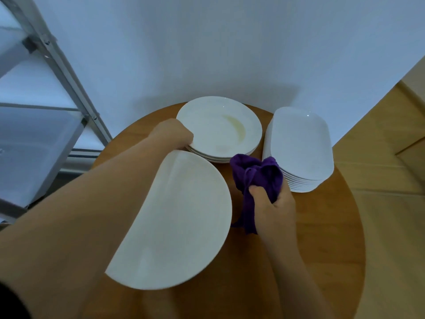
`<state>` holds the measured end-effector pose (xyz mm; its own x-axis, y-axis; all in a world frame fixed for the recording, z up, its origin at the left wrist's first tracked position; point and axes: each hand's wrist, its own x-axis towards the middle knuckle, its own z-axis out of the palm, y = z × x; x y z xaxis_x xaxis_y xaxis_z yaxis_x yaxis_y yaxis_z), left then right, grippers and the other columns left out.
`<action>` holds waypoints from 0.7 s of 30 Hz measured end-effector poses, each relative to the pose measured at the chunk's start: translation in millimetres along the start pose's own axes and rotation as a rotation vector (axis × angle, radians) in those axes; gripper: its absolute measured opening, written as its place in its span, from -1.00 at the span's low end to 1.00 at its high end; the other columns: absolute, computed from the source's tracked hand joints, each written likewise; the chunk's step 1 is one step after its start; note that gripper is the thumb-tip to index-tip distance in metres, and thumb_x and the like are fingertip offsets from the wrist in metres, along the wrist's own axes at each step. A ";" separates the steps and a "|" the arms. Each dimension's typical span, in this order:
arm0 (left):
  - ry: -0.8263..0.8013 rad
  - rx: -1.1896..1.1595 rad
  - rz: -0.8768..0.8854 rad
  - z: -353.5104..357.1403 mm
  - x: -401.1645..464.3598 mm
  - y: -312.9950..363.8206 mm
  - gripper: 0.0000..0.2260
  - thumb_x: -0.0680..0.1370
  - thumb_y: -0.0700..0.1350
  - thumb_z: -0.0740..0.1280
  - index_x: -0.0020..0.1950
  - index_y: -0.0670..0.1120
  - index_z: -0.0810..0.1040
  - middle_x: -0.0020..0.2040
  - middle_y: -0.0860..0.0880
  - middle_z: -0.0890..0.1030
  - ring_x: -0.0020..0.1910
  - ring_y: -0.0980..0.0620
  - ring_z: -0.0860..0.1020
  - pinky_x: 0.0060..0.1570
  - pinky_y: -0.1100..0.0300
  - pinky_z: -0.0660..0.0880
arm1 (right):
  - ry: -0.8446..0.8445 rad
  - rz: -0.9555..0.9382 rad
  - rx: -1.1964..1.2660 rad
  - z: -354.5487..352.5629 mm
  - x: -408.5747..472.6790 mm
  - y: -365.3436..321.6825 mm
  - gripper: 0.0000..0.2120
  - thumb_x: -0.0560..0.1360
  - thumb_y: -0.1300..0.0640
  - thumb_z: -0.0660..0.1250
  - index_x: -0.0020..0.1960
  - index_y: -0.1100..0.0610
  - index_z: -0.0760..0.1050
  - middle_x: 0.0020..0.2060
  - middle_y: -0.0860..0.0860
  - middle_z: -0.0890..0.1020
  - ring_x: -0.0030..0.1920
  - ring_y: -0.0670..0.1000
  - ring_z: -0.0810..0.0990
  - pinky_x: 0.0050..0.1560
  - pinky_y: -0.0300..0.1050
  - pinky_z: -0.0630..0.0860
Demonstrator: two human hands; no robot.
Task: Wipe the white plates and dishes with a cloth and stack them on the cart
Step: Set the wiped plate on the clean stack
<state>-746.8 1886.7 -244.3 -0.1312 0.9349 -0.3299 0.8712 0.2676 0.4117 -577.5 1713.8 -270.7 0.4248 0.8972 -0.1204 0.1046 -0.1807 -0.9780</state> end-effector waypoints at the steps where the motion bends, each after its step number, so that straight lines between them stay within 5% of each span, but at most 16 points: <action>1: -0.016 -0.087 -0.035 -2.0 -0.3 0.6 -0.83 0.49 -0.18 0.28 -0.28 -0.14 0.37 -0.31 -0.07 0.46 -0.42 -0.01 0.43 -0.51 0.23 0.35 | 0.003 0.010 0.004 -1.1 -0.2 1.1 -0.64 0.48 0.14 0.31 0.24 -0.09 0.40 -0.17 -0.26 0.58 -0.16 -0.19 0.57 -0.30 -0.35 0.48; 4: -0.093 -0.647 -0.161 -8.8 -6.2 2.3 -0.95 0.51 -0.27 0.22 -0.08 -0.25 0.45 -0.28 -0.16 0.58 -0.55 0.00 0.57 -0.63 0.24 0.48 | 0.020 0.052 0.032 -4.6 -1.9 2.6 -0.60 0.49 0.14 0.31 0.29 -0.09 0.37 -0.07 -0.25 0.53 -0.06 -0.12 0.53 -0.20 -0.25 0.46; 7: -0.072 -1.016 -0.152 -13.6 -6.6 -0.1 -0.81 0.48 -0.32 0.19 0.08 -0.18 0.43 -0.12 -0.19 0.59 -0.34 -0.10 0.63 -0.53 0.13 0.57 | 0.039 0.079 0.063 -8.5 -5.5 2.0 -0.64 0.50 0.15 0.31 0.23 -0.12 0.35 -0.05 -0.20 0.53 -0.06 -0.10 0.52 -0.21 -0.24 0.45; 9: -0.022 -1.048 -0.101 -12.6 -11.7 0.4 -0.82 0.48 -0.34 0.19 0.04 -0.19 0.46 -0.07 -0.20 0.57 -0.21 -0.15 0.62 -0.46 0.11 0.59 | 0.045 0.099 0.095 -13.5 -8.9 0.3 -0.64 0.51 0.15 0.29 0.27 -0.09 0.35 0.00 -0.13 0.56 -0.03 -0.06 0.53 -0.18 -0.18 0.47; 12: 0.061 -1.130 -0.042 -13.1 -24.9 5.2 -0.89 0.49 -0.36 0.21 -0.18 -0.18 0.45 -0.21 -0.15 0.56 -0.31 -0.07 0.59 -0.48 0.17 0.59 | 0.085 0.173 0.198 -23.3 -14.8 -6.2 -0.64 0.53 0.16 0.24 0.30 -0.05 0.34 -0.04 -0.11 0.55 -0.06 -0.01 0.53 -0.23 -0.13 0.46; 18: 0.048 -1.394 0.039 -34.9 -84.2 18.6 -0.92 0.47 -0.36 0.24 -0.12 -0.21 0.46 -0.25 -0.17 0.55 -0.47 -0.03 0.61 -0.45 0.23 0.55 | 0.162 0.241 0.513 -39.7 -32.4 -36.2 -0.84 0.52 0.03 0.27 0.09 -0.14 0.40 -0.10 -0.11 0.58 -0.11 0.01 0.58 -0.30 -0.09 0.51; 21: 0.054 -1.399 0.055 -34.4 -136.5 12.2 -0.88 0.48 -0.35 0.25 -0.15 -0.15 0.47 -0.21 -0.13 0.59 -0.39 0.00 0.62 -0.44 0.24 0.56 | 0.084 0.159 0.681 -43.5 -48.8 -55.0 -0.53 0.34 -0.10 0.42 0.20 -0.08 0.41 0.01 -0.07 0.63 0.00 0.05 0.63 -0.07 0.10 0.59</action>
<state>-734.6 1770.4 -165.0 -0.1584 0.9507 -0.2665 -0.3073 0.2090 0.9284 -564.9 1662.4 -203.6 0.4590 0.8417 -0.2843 -0.5394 0.0097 -0.8420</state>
